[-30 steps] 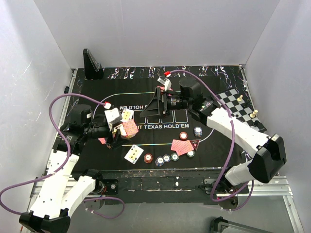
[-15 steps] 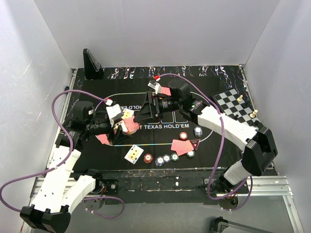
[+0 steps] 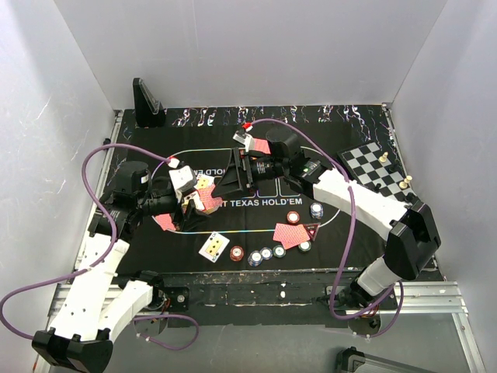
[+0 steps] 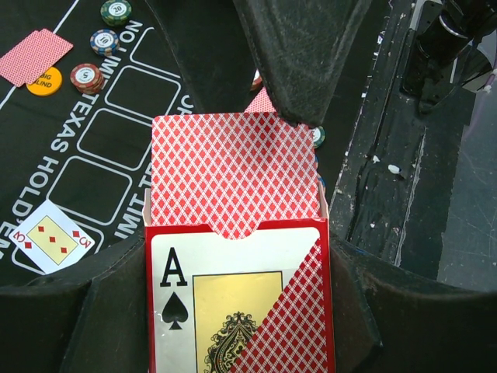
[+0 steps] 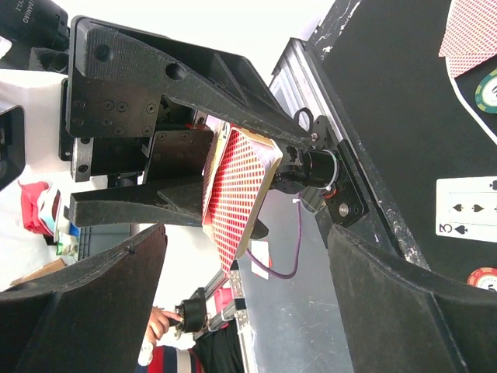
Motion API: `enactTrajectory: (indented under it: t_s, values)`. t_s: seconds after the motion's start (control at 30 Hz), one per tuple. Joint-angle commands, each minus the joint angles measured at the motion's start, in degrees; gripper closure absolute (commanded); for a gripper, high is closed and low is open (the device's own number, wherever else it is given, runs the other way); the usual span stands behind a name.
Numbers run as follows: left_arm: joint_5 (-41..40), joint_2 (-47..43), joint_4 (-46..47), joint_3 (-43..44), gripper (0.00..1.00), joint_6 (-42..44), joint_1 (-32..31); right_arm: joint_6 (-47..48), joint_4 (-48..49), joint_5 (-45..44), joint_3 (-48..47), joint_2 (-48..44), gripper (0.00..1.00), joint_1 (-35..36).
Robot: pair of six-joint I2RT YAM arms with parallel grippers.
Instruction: Distribute texas hold em gaming equipment
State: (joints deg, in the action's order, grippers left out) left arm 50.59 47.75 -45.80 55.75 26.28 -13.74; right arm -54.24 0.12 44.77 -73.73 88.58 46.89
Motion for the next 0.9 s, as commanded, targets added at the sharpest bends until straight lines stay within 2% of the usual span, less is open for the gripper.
enactTrajectory:
  t_s: [0.0,0.17,0.5,0.8,0.87]
  values:
    - [1.4,-1.3,1.8,0.4,1.0,-0.4,-0.1,-0.2,1.6,1.4,-2.6,1.1,0.13,0.3]
    - [1.4,-2.1,1.4,0.5,1.0,-0.8,-0.1,-1.0,1.7,1.5,-4.8,4.3,0.25,0.6]
    - [1.5,-2.1,0.6,0.9,1.0,-0.4,-0.1,-2.2,3.1,3.0,-7.3,7.9,0.28,1.4]
    - [1.5,-2.1,1.0,0.6,1.0,-0.3,-0.1,-2.4,3.5,4.5,-3.6,5.6,0.42,1.1]
    - [1.4,-2.2,1.1,0.5,1.0,-0.4,-0.1,-2.4,3.2,4.4,-2.7,4.8,0.48,0.6]
